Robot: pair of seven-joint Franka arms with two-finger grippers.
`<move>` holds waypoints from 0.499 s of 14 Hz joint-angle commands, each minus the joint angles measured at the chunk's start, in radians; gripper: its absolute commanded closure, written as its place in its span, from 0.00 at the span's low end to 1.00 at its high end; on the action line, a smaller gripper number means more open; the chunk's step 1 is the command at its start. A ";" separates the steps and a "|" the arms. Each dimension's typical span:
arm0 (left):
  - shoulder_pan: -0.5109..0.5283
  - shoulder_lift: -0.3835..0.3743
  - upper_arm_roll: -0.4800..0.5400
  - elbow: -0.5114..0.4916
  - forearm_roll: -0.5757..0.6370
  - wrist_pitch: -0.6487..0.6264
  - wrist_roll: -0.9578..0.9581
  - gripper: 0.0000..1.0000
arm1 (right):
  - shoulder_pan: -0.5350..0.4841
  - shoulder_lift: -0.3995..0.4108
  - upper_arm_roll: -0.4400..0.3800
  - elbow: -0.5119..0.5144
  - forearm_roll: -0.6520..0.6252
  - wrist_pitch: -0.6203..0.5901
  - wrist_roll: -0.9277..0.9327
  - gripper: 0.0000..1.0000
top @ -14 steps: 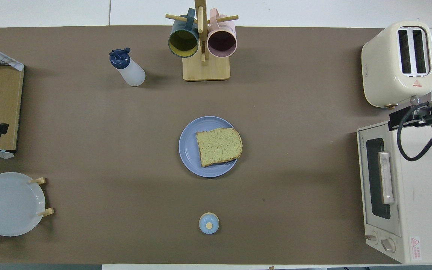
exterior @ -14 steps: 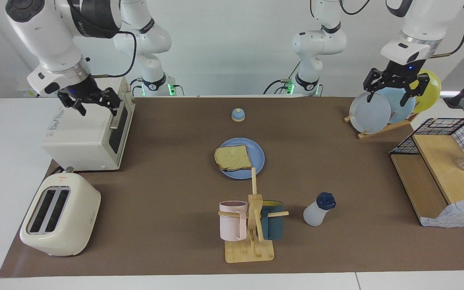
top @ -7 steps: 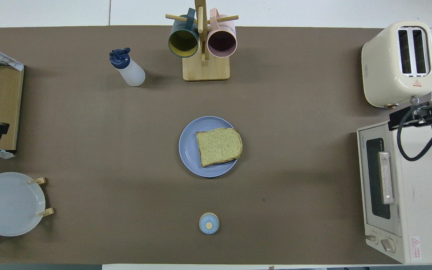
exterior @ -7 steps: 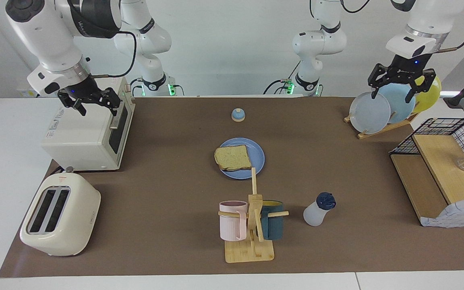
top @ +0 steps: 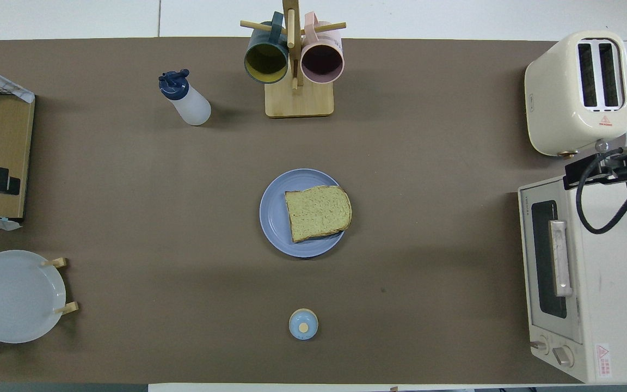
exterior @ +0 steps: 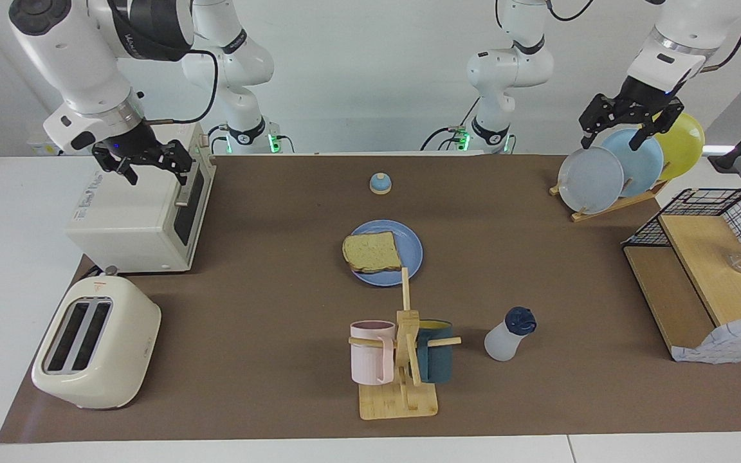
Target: Put bread on plate and add seasoning
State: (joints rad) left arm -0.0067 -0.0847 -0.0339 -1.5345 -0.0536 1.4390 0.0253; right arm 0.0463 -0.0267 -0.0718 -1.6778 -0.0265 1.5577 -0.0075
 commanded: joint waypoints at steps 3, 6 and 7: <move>-0.009 0.017 0.016 -0.024 -0.019 -0.002 -0.042 0.00 | -0.011 -0.015 0.004 -0.011 0.005 -0.004 -0.028 0.00; -0.006 0.013 0.016 -0.041 0.010 -0.005 -0.032 0.00 | -0.011 -0.015 0.004 -0.011 0.005 -0.004 -0.028 0.00; -0.007 0.013 0.014 -0.042 0.070 -0.008 -0.022 0.00 | -0.011 -0.015 0.004 -0.011 0.005 -0.004 -0.028 0.00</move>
State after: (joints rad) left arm -0.0067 -0.0574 -0.0264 -1.5583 -0.0443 1.4266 -0.0025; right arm 0.0463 -0.0268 -0.0718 -1.6778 -0.0265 1.5577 -0.0075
